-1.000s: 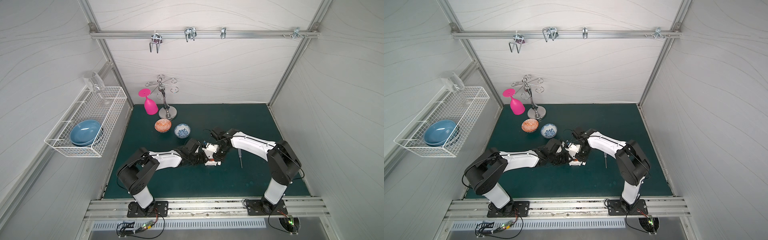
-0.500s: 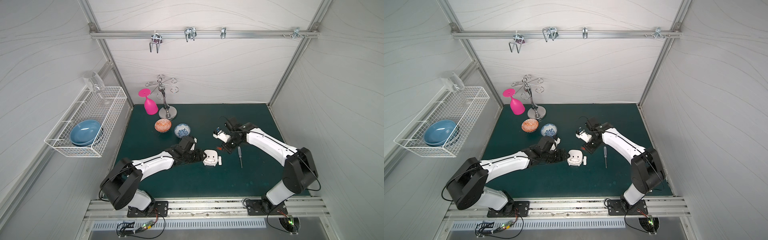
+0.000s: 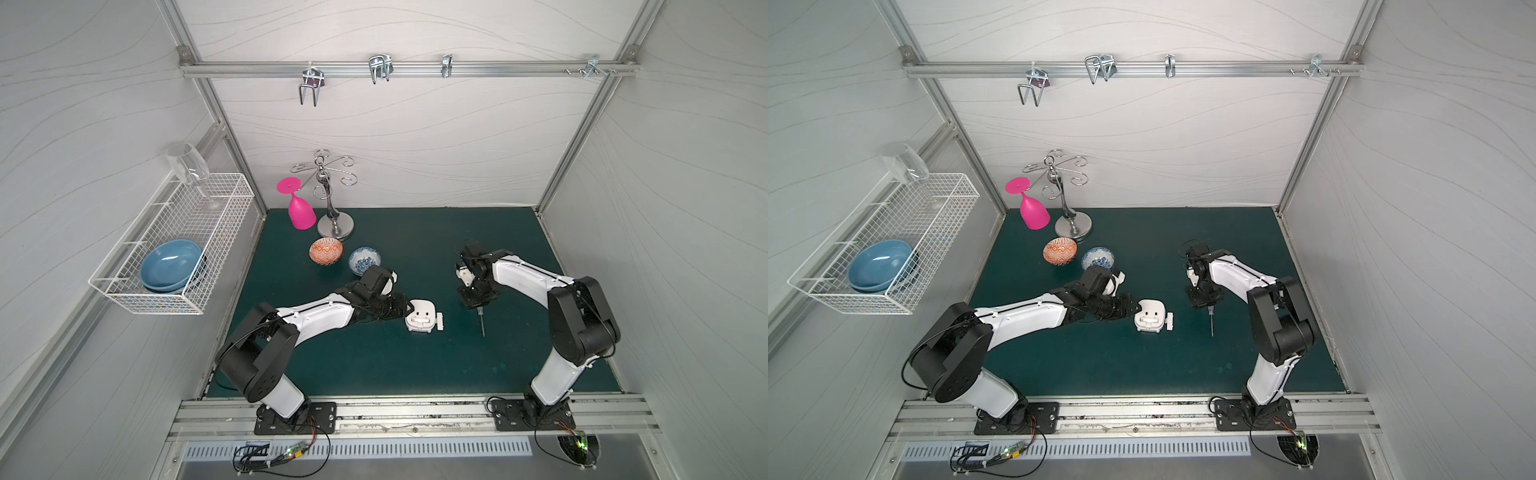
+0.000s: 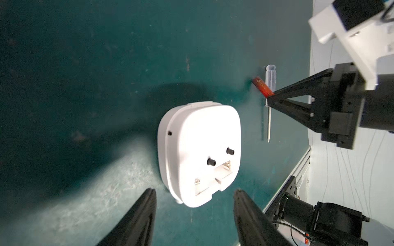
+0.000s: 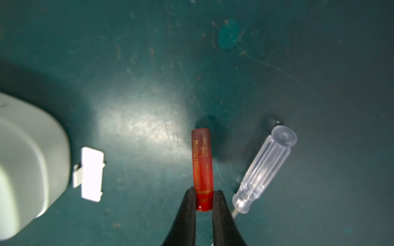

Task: Remove the battery from the alarm
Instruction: Remove the battery from the alarm, then adjust the alarm at the center of the board.

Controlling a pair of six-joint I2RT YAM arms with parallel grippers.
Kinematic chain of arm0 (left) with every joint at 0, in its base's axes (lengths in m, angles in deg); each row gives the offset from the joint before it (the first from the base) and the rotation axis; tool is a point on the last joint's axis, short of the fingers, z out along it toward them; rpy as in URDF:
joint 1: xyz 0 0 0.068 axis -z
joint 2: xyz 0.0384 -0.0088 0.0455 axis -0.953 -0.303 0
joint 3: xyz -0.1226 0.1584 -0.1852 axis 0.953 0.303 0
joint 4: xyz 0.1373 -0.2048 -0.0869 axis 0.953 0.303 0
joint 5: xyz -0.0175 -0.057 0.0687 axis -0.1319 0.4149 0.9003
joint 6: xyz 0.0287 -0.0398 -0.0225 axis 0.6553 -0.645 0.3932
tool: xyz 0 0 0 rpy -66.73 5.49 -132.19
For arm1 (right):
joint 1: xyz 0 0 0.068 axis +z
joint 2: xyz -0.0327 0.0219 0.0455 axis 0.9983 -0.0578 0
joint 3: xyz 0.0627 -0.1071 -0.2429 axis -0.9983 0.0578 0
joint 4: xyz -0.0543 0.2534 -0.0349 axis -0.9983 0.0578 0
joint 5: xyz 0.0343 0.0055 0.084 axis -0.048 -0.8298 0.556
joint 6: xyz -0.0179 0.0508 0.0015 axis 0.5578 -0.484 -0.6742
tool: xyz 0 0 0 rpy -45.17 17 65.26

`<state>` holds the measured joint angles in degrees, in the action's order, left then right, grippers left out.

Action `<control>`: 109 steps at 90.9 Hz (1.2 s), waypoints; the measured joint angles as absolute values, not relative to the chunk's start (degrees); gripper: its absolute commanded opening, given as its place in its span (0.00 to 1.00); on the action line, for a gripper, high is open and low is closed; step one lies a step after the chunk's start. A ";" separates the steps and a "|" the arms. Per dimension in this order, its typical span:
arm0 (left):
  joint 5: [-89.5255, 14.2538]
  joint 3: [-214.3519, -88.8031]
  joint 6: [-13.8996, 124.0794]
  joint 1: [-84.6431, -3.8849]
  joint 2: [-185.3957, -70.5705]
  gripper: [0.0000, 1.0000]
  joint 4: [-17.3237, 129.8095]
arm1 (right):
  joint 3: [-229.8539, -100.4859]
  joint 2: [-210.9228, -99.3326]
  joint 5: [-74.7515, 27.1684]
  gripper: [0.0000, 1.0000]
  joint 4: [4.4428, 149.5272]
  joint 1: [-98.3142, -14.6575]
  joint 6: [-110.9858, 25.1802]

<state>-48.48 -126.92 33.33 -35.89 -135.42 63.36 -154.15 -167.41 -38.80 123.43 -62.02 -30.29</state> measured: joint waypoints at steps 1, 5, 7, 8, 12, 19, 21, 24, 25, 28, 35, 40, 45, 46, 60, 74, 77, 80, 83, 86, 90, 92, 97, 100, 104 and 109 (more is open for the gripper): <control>-48.59 -127.25 33.42 -35.89 -135.62 0.60 63.36 | -154.13 -167.47 -38.84 0.22 123.41 -62.02 -30.32; -48.98 -128.16 33.74 -35.92 -136.36 0.60 63.32 | -154.04 -167.56 -38.88 0.26 123.34 -62.02 -30.77; -49.20 -128.56 33.94 -35.96 -136.65 0.60 63.34 | -154.02 -167.56 -38.99 0.27 123.26 -62.02 -30.97; -49.26 -128.73 34.05 -35.96 -136.82 0.60 63.34 | -154.02 -167.56 -38.99 0.28 123.21 -62.02 -31.12; -49.70 -129.63 34.53 -35.98 -137.59 0.60 63.41 | -153.96 -167.56 -39.04 0.32 122.91 -62.02 -31.54; -50.23 -131.73 35.56 -36.11 -139.27 0.59 64.17 | -153.96 -167.56 -39.06 0.39 122.58 -62.02 -31.82; -50.38 -132.38 35.89 -36.18 -139.75 0.59 64.41 | -153.93 -167.54 -39.04 0.41 122.49 -62.02 -32.00; -50.60 -133.39 36.37 -36.27 -140.54 0.59 64.72 | -153.89 -167.38 -39.01 0.46 122.29 -62.02 -32.17; -50.68 -133.87 36.54 -36.31 -140.87 0.59 64.87 | -153.85 -167.36 -39.01 0.47 122.21 -62.02 -32.15; -50.92 -134.90 37.04 -36.48 -141.65 0.59 65.18 | -153.63 -166.93 -38.95 0.52 122.01 -62.02 -32.46; -51.78 -137.39 38.44 -37.14 -143.71 0.58 66.16 | -152.25 -164.37 -38.16 0.62 121.33 -62.02 -32.94; -52.76 -139.36 39.49 -37.84 -145.26 0.58 66.93 | -150.63 -161.29 -37.00 0.71 120.81 -61.91 -33.62; -53.77 -141.39 40.58 -38.50 -147.03 0.57 67.41 | -148.86 -157.31 -36.09 0.78 120.33 -61.50 -34.18; -53.92 -141.74 40.76 -38.58 -147.29 0.57 67.54 | -148.53 -156.61 -35.91 0.80 120.17 -61.41 -34.10; -57.31 -147.18 43.71 -39.65 -151.93 0.56 69.31 | -144.43 -149.29 -34.99 0.86 118.54 -56.01 -35.89; -61.81 -151.95 45.37 -39.85 -156.63 0.53 70.38 | -141.19 -149.53 -34.95 0.87 116.28 -48.71 -38.49; -62.79 -152.56 45.48 -39.85 -157.48 0.53 70.36 | -140.84 -150.01 -34.97 0.87 115.85 -47.36 -39.12; -63.69 -152.93 45.52 -39.85 -158.22 0.52 70.29 | -140.73 -150.58 -35.04 0.87 115.50 -46.22 -39.54; -64.37 -153.04 45.52 -39.85 -158.83 0.52 70.25 | -140.73 -151.19 -35.12 0.87 115.06 -45.30 -39.95; -65.09 -153.04 45.50 -39.83 -159.25 0.52 70.29 | -140.73 -151.95 -35.15 0.88 114.34 -44.49 -40.57; -65.72 -152.93 45.48 -39.79 -159.75 0.52 70.31 | -140.80 -153.00 -35.15 0.88 113.46 -43.68 -41.00; -66.01 -152.91 45.46 -39.79 -159.86 0.52 70.31 | -140.82 -153.48 -35.17 0.89 113.09 -43.40 -41.16; -66.66 -152.71 45.35 -39.79 -159.95 0.52 70.27 | -140.93 -154.95 -35.17 0.90 112.15 -42.64 -41.75; -66.99 -152.58 45.33 -39.79 -159.95 0.52 70.21 | -140.97 -155.82 -35.19 0.90 111.54 -42.24 -42.14; -67.38 -152.32 45.28 -39.79 -159.95 0.52 70.03 | -141.02 -156.92 -35.36 0.90 110.86 -41.89 -42.53; -67.73 -151.55 45.22 -39.79 -159.95 0.52 69.64 | -141.02 -158.03 -35.80 0.90 110.12 -41.72 -43.01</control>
